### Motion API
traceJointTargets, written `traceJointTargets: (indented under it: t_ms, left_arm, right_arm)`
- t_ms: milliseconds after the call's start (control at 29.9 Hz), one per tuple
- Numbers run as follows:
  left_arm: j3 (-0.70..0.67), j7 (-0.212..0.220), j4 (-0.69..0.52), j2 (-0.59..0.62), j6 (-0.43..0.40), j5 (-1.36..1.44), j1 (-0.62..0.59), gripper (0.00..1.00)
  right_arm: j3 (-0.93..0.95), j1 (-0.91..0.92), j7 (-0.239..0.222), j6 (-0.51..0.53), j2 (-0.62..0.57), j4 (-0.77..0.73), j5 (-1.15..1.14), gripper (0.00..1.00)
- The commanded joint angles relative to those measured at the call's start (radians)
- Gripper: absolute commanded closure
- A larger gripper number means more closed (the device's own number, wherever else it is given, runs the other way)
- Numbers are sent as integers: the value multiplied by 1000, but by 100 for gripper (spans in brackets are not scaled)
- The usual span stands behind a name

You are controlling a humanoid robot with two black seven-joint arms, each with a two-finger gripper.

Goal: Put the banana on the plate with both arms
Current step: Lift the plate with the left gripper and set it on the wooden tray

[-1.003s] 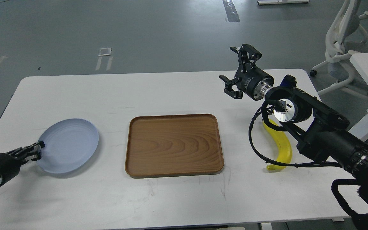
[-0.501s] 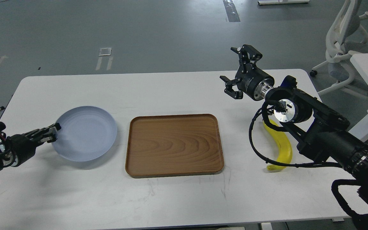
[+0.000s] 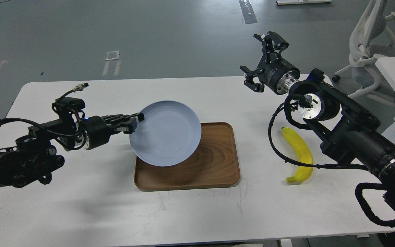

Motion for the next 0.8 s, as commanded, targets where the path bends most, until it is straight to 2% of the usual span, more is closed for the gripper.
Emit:
traceJointTargets:
  t_ms: [0,234,568,602,635,669,702,769]
  left_arm:
    - [65,0,111,-118,-3,1,-15,100]
    - [76,0,228,-230,-34,1,-15,100]
    - [85,0,248,-241,-34,-7,-7,100]
    - [84,0,241,-241,-34,-13,-7,85]
    - [81,0,231,-241,-34,-16,-13,44]
    - [74,0,230,-241,-34,-19,-13,23]
    - [70,0,230,-240,-34,-22,-13,9]
    - [68,0,230,-237,-34,-51,-16,6]
  right_arm:
    - [12,3,0,-3,0,0,1,0]
    - [13,-3,-2,-3,-29,0,1,0]
    - [13,-9,-2,-2,-36,1,1,0]
    - [13,-9,0,-3,-34,1,2,0]
    - [13,-9,-2,-2,-36,1,1,0]
    - [13,-7,0,-2,-34,1,1,0]
    - [13,-7,0,-2,-34,1,1,0]
    - [12,-6,-2,-2,-36,1,1,0]
